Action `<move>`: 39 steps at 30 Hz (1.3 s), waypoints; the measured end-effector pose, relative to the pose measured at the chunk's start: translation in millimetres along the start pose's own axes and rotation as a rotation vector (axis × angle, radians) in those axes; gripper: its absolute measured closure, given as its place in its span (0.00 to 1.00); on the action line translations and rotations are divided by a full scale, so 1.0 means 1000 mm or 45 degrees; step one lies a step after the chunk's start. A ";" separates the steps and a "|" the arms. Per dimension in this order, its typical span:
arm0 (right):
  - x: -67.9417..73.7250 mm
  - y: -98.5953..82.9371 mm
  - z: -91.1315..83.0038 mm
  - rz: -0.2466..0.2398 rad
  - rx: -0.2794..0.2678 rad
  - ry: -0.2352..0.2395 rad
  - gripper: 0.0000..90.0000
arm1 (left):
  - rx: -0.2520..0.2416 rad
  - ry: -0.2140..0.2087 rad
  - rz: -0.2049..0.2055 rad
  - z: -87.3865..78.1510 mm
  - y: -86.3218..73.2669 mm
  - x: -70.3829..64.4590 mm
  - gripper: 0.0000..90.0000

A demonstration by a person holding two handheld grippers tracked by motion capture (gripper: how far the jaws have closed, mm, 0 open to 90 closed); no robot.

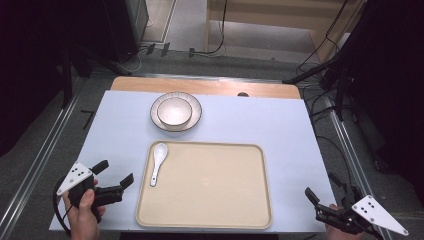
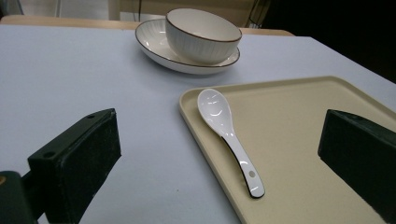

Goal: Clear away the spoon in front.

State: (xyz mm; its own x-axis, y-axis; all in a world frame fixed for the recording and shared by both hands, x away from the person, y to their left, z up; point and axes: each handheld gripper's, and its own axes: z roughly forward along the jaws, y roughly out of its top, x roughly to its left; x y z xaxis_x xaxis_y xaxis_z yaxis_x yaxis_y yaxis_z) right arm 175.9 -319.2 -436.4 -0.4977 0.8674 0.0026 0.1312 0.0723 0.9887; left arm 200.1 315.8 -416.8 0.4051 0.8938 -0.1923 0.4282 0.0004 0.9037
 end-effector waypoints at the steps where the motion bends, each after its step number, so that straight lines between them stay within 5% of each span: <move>1: 0.000 0.000 0.000 0.001 0.000 0.000 0.14 | -0.003 -0.001 0.003 -0.002 0.000 0.001 0.00; 19: 0.000 0.000 0.000 -0.006 -0.004 -0.007 0.14 | -0.027 0.015 0.025 -0.026 -0.003 0.024 0.00; 39: -0.006 0.000 -0.004 0.010 -0.035 -0.014 0.14 | -0.113 0.111 0.023 -0.064 0.003 0.059 0.00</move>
State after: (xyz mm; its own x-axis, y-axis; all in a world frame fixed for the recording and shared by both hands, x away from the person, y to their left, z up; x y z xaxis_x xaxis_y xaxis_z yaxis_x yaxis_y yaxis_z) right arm 175.6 -326.2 -435.6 -0.4872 0.8732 0.0086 0.1112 0.0523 0.9924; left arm 173.6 397.5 -400.6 0.3382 0.9298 -0.1454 0.3466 0.0206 0.9378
